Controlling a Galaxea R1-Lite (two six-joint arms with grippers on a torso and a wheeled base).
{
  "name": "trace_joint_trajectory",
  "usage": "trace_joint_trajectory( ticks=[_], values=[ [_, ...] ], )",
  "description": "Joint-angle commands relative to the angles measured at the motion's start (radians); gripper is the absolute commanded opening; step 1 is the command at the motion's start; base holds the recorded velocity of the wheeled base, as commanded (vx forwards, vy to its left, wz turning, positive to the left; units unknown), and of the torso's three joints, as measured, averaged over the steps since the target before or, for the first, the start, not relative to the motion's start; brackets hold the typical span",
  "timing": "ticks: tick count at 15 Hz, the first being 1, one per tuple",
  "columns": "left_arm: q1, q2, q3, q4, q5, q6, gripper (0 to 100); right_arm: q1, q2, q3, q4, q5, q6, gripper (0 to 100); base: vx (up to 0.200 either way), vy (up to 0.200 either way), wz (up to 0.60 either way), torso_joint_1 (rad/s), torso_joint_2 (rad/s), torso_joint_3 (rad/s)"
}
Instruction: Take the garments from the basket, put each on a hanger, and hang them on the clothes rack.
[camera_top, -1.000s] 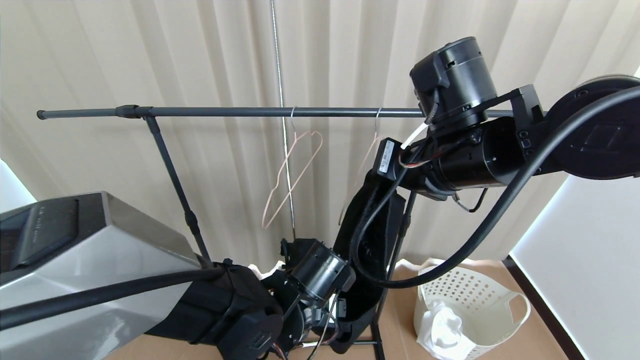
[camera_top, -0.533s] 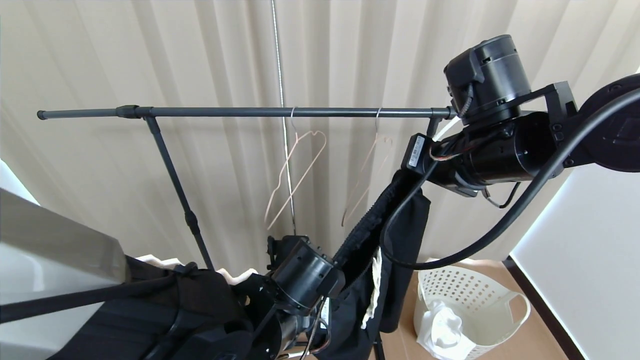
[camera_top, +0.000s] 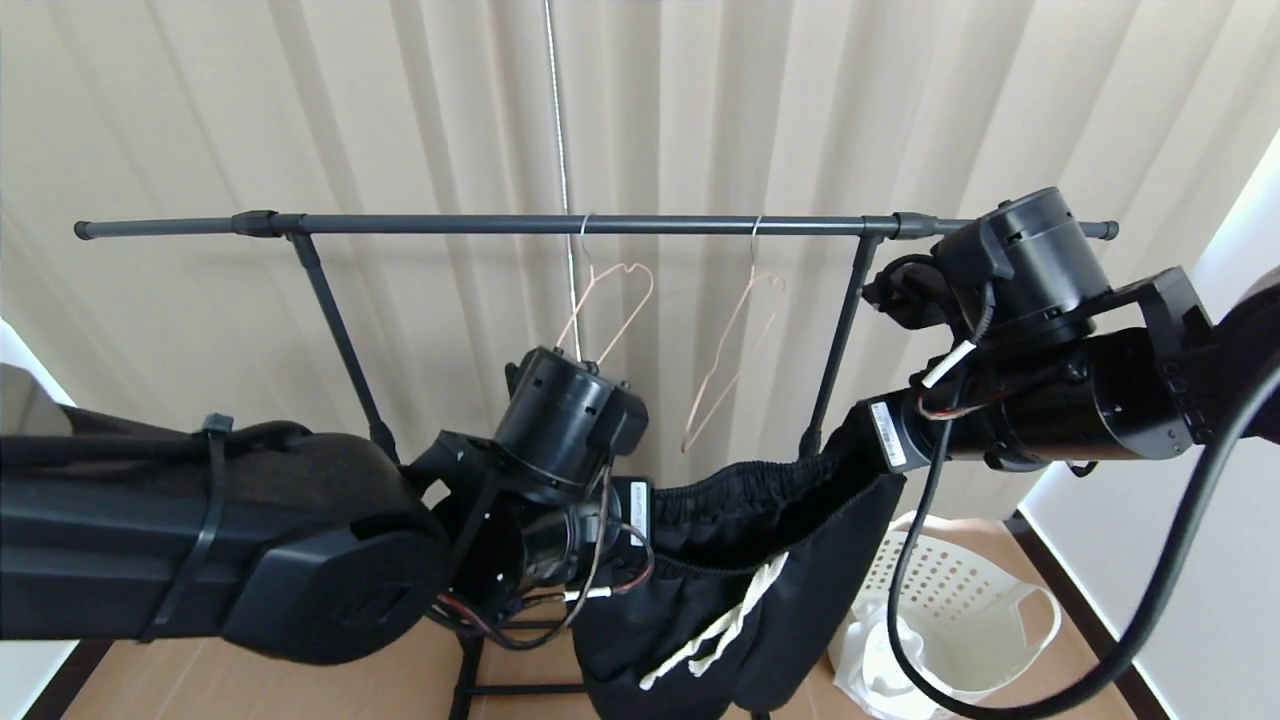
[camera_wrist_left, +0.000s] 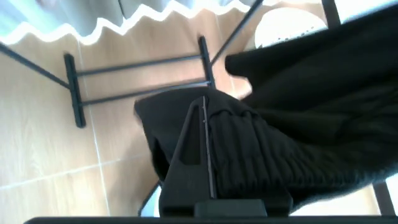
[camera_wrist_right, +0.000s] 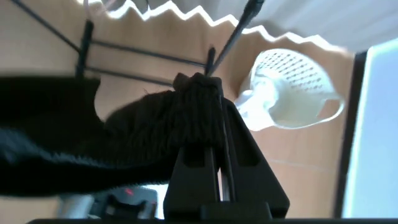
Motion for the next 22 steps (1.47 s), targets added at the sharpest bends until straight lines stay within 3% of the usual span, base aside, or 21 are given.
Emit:
trace_joint_trajectory(
  ticks=[1,3,6,8,11,16,22],
  values=[
    [0.046,0.004,-0.084,0.038,-0.048,0.023,0,-0.023,-0.047,0.064,-0.027,0.044,-0.047,0,0.000,0.000,0.00,0.000,0.00,0.000],
    [0.058,0.002,-0.159,0.162,-0.127,0.037,0,-0.040,-0.038,0.123,-0.136,0.108,-0.050,0,0.000,0.000,0.00,0.000,0.00,0.000],
    [0.087,0.000,-0.210,0.257,-0.131,0.059,0,-0.089,-0.055,0.178,-0.194,0.110,-0.110,0,0.000,0.000,0.00,0.000,0.00,0.000],
    [0.096,-0.003,-0.197,0.262,-0.127,0.086,0,-0.114,-0.080,0.201,-0.197,0.108,-0.162,0,0.000,0.000,0.00,0.000,0.00,0.000],
    [0.141,-0.039,-0.138,0.262,-0.121,0.128,0,-0.164,-0.067,0.182,-0.198,0.084,-0.167,0,0.000,0.000,0.00,0.000,0.00,0.000],
    [0.170,-0.116,-0.009,0.254,-0.126,0.137,0,-0.267,-0.037,0.130,-0.198,0.074,-0.169,0,0.000,0.000,0.00,0.000,0.00,0.000],
    [0.168,-0.118,-0.006,0.250,-0.127,0.138,0,-0.285,-0.038,0.126,-0.197,0.074,-0.169,0,0.000,0.000,0.00,0.000,0.00,0.000]
  ],
)
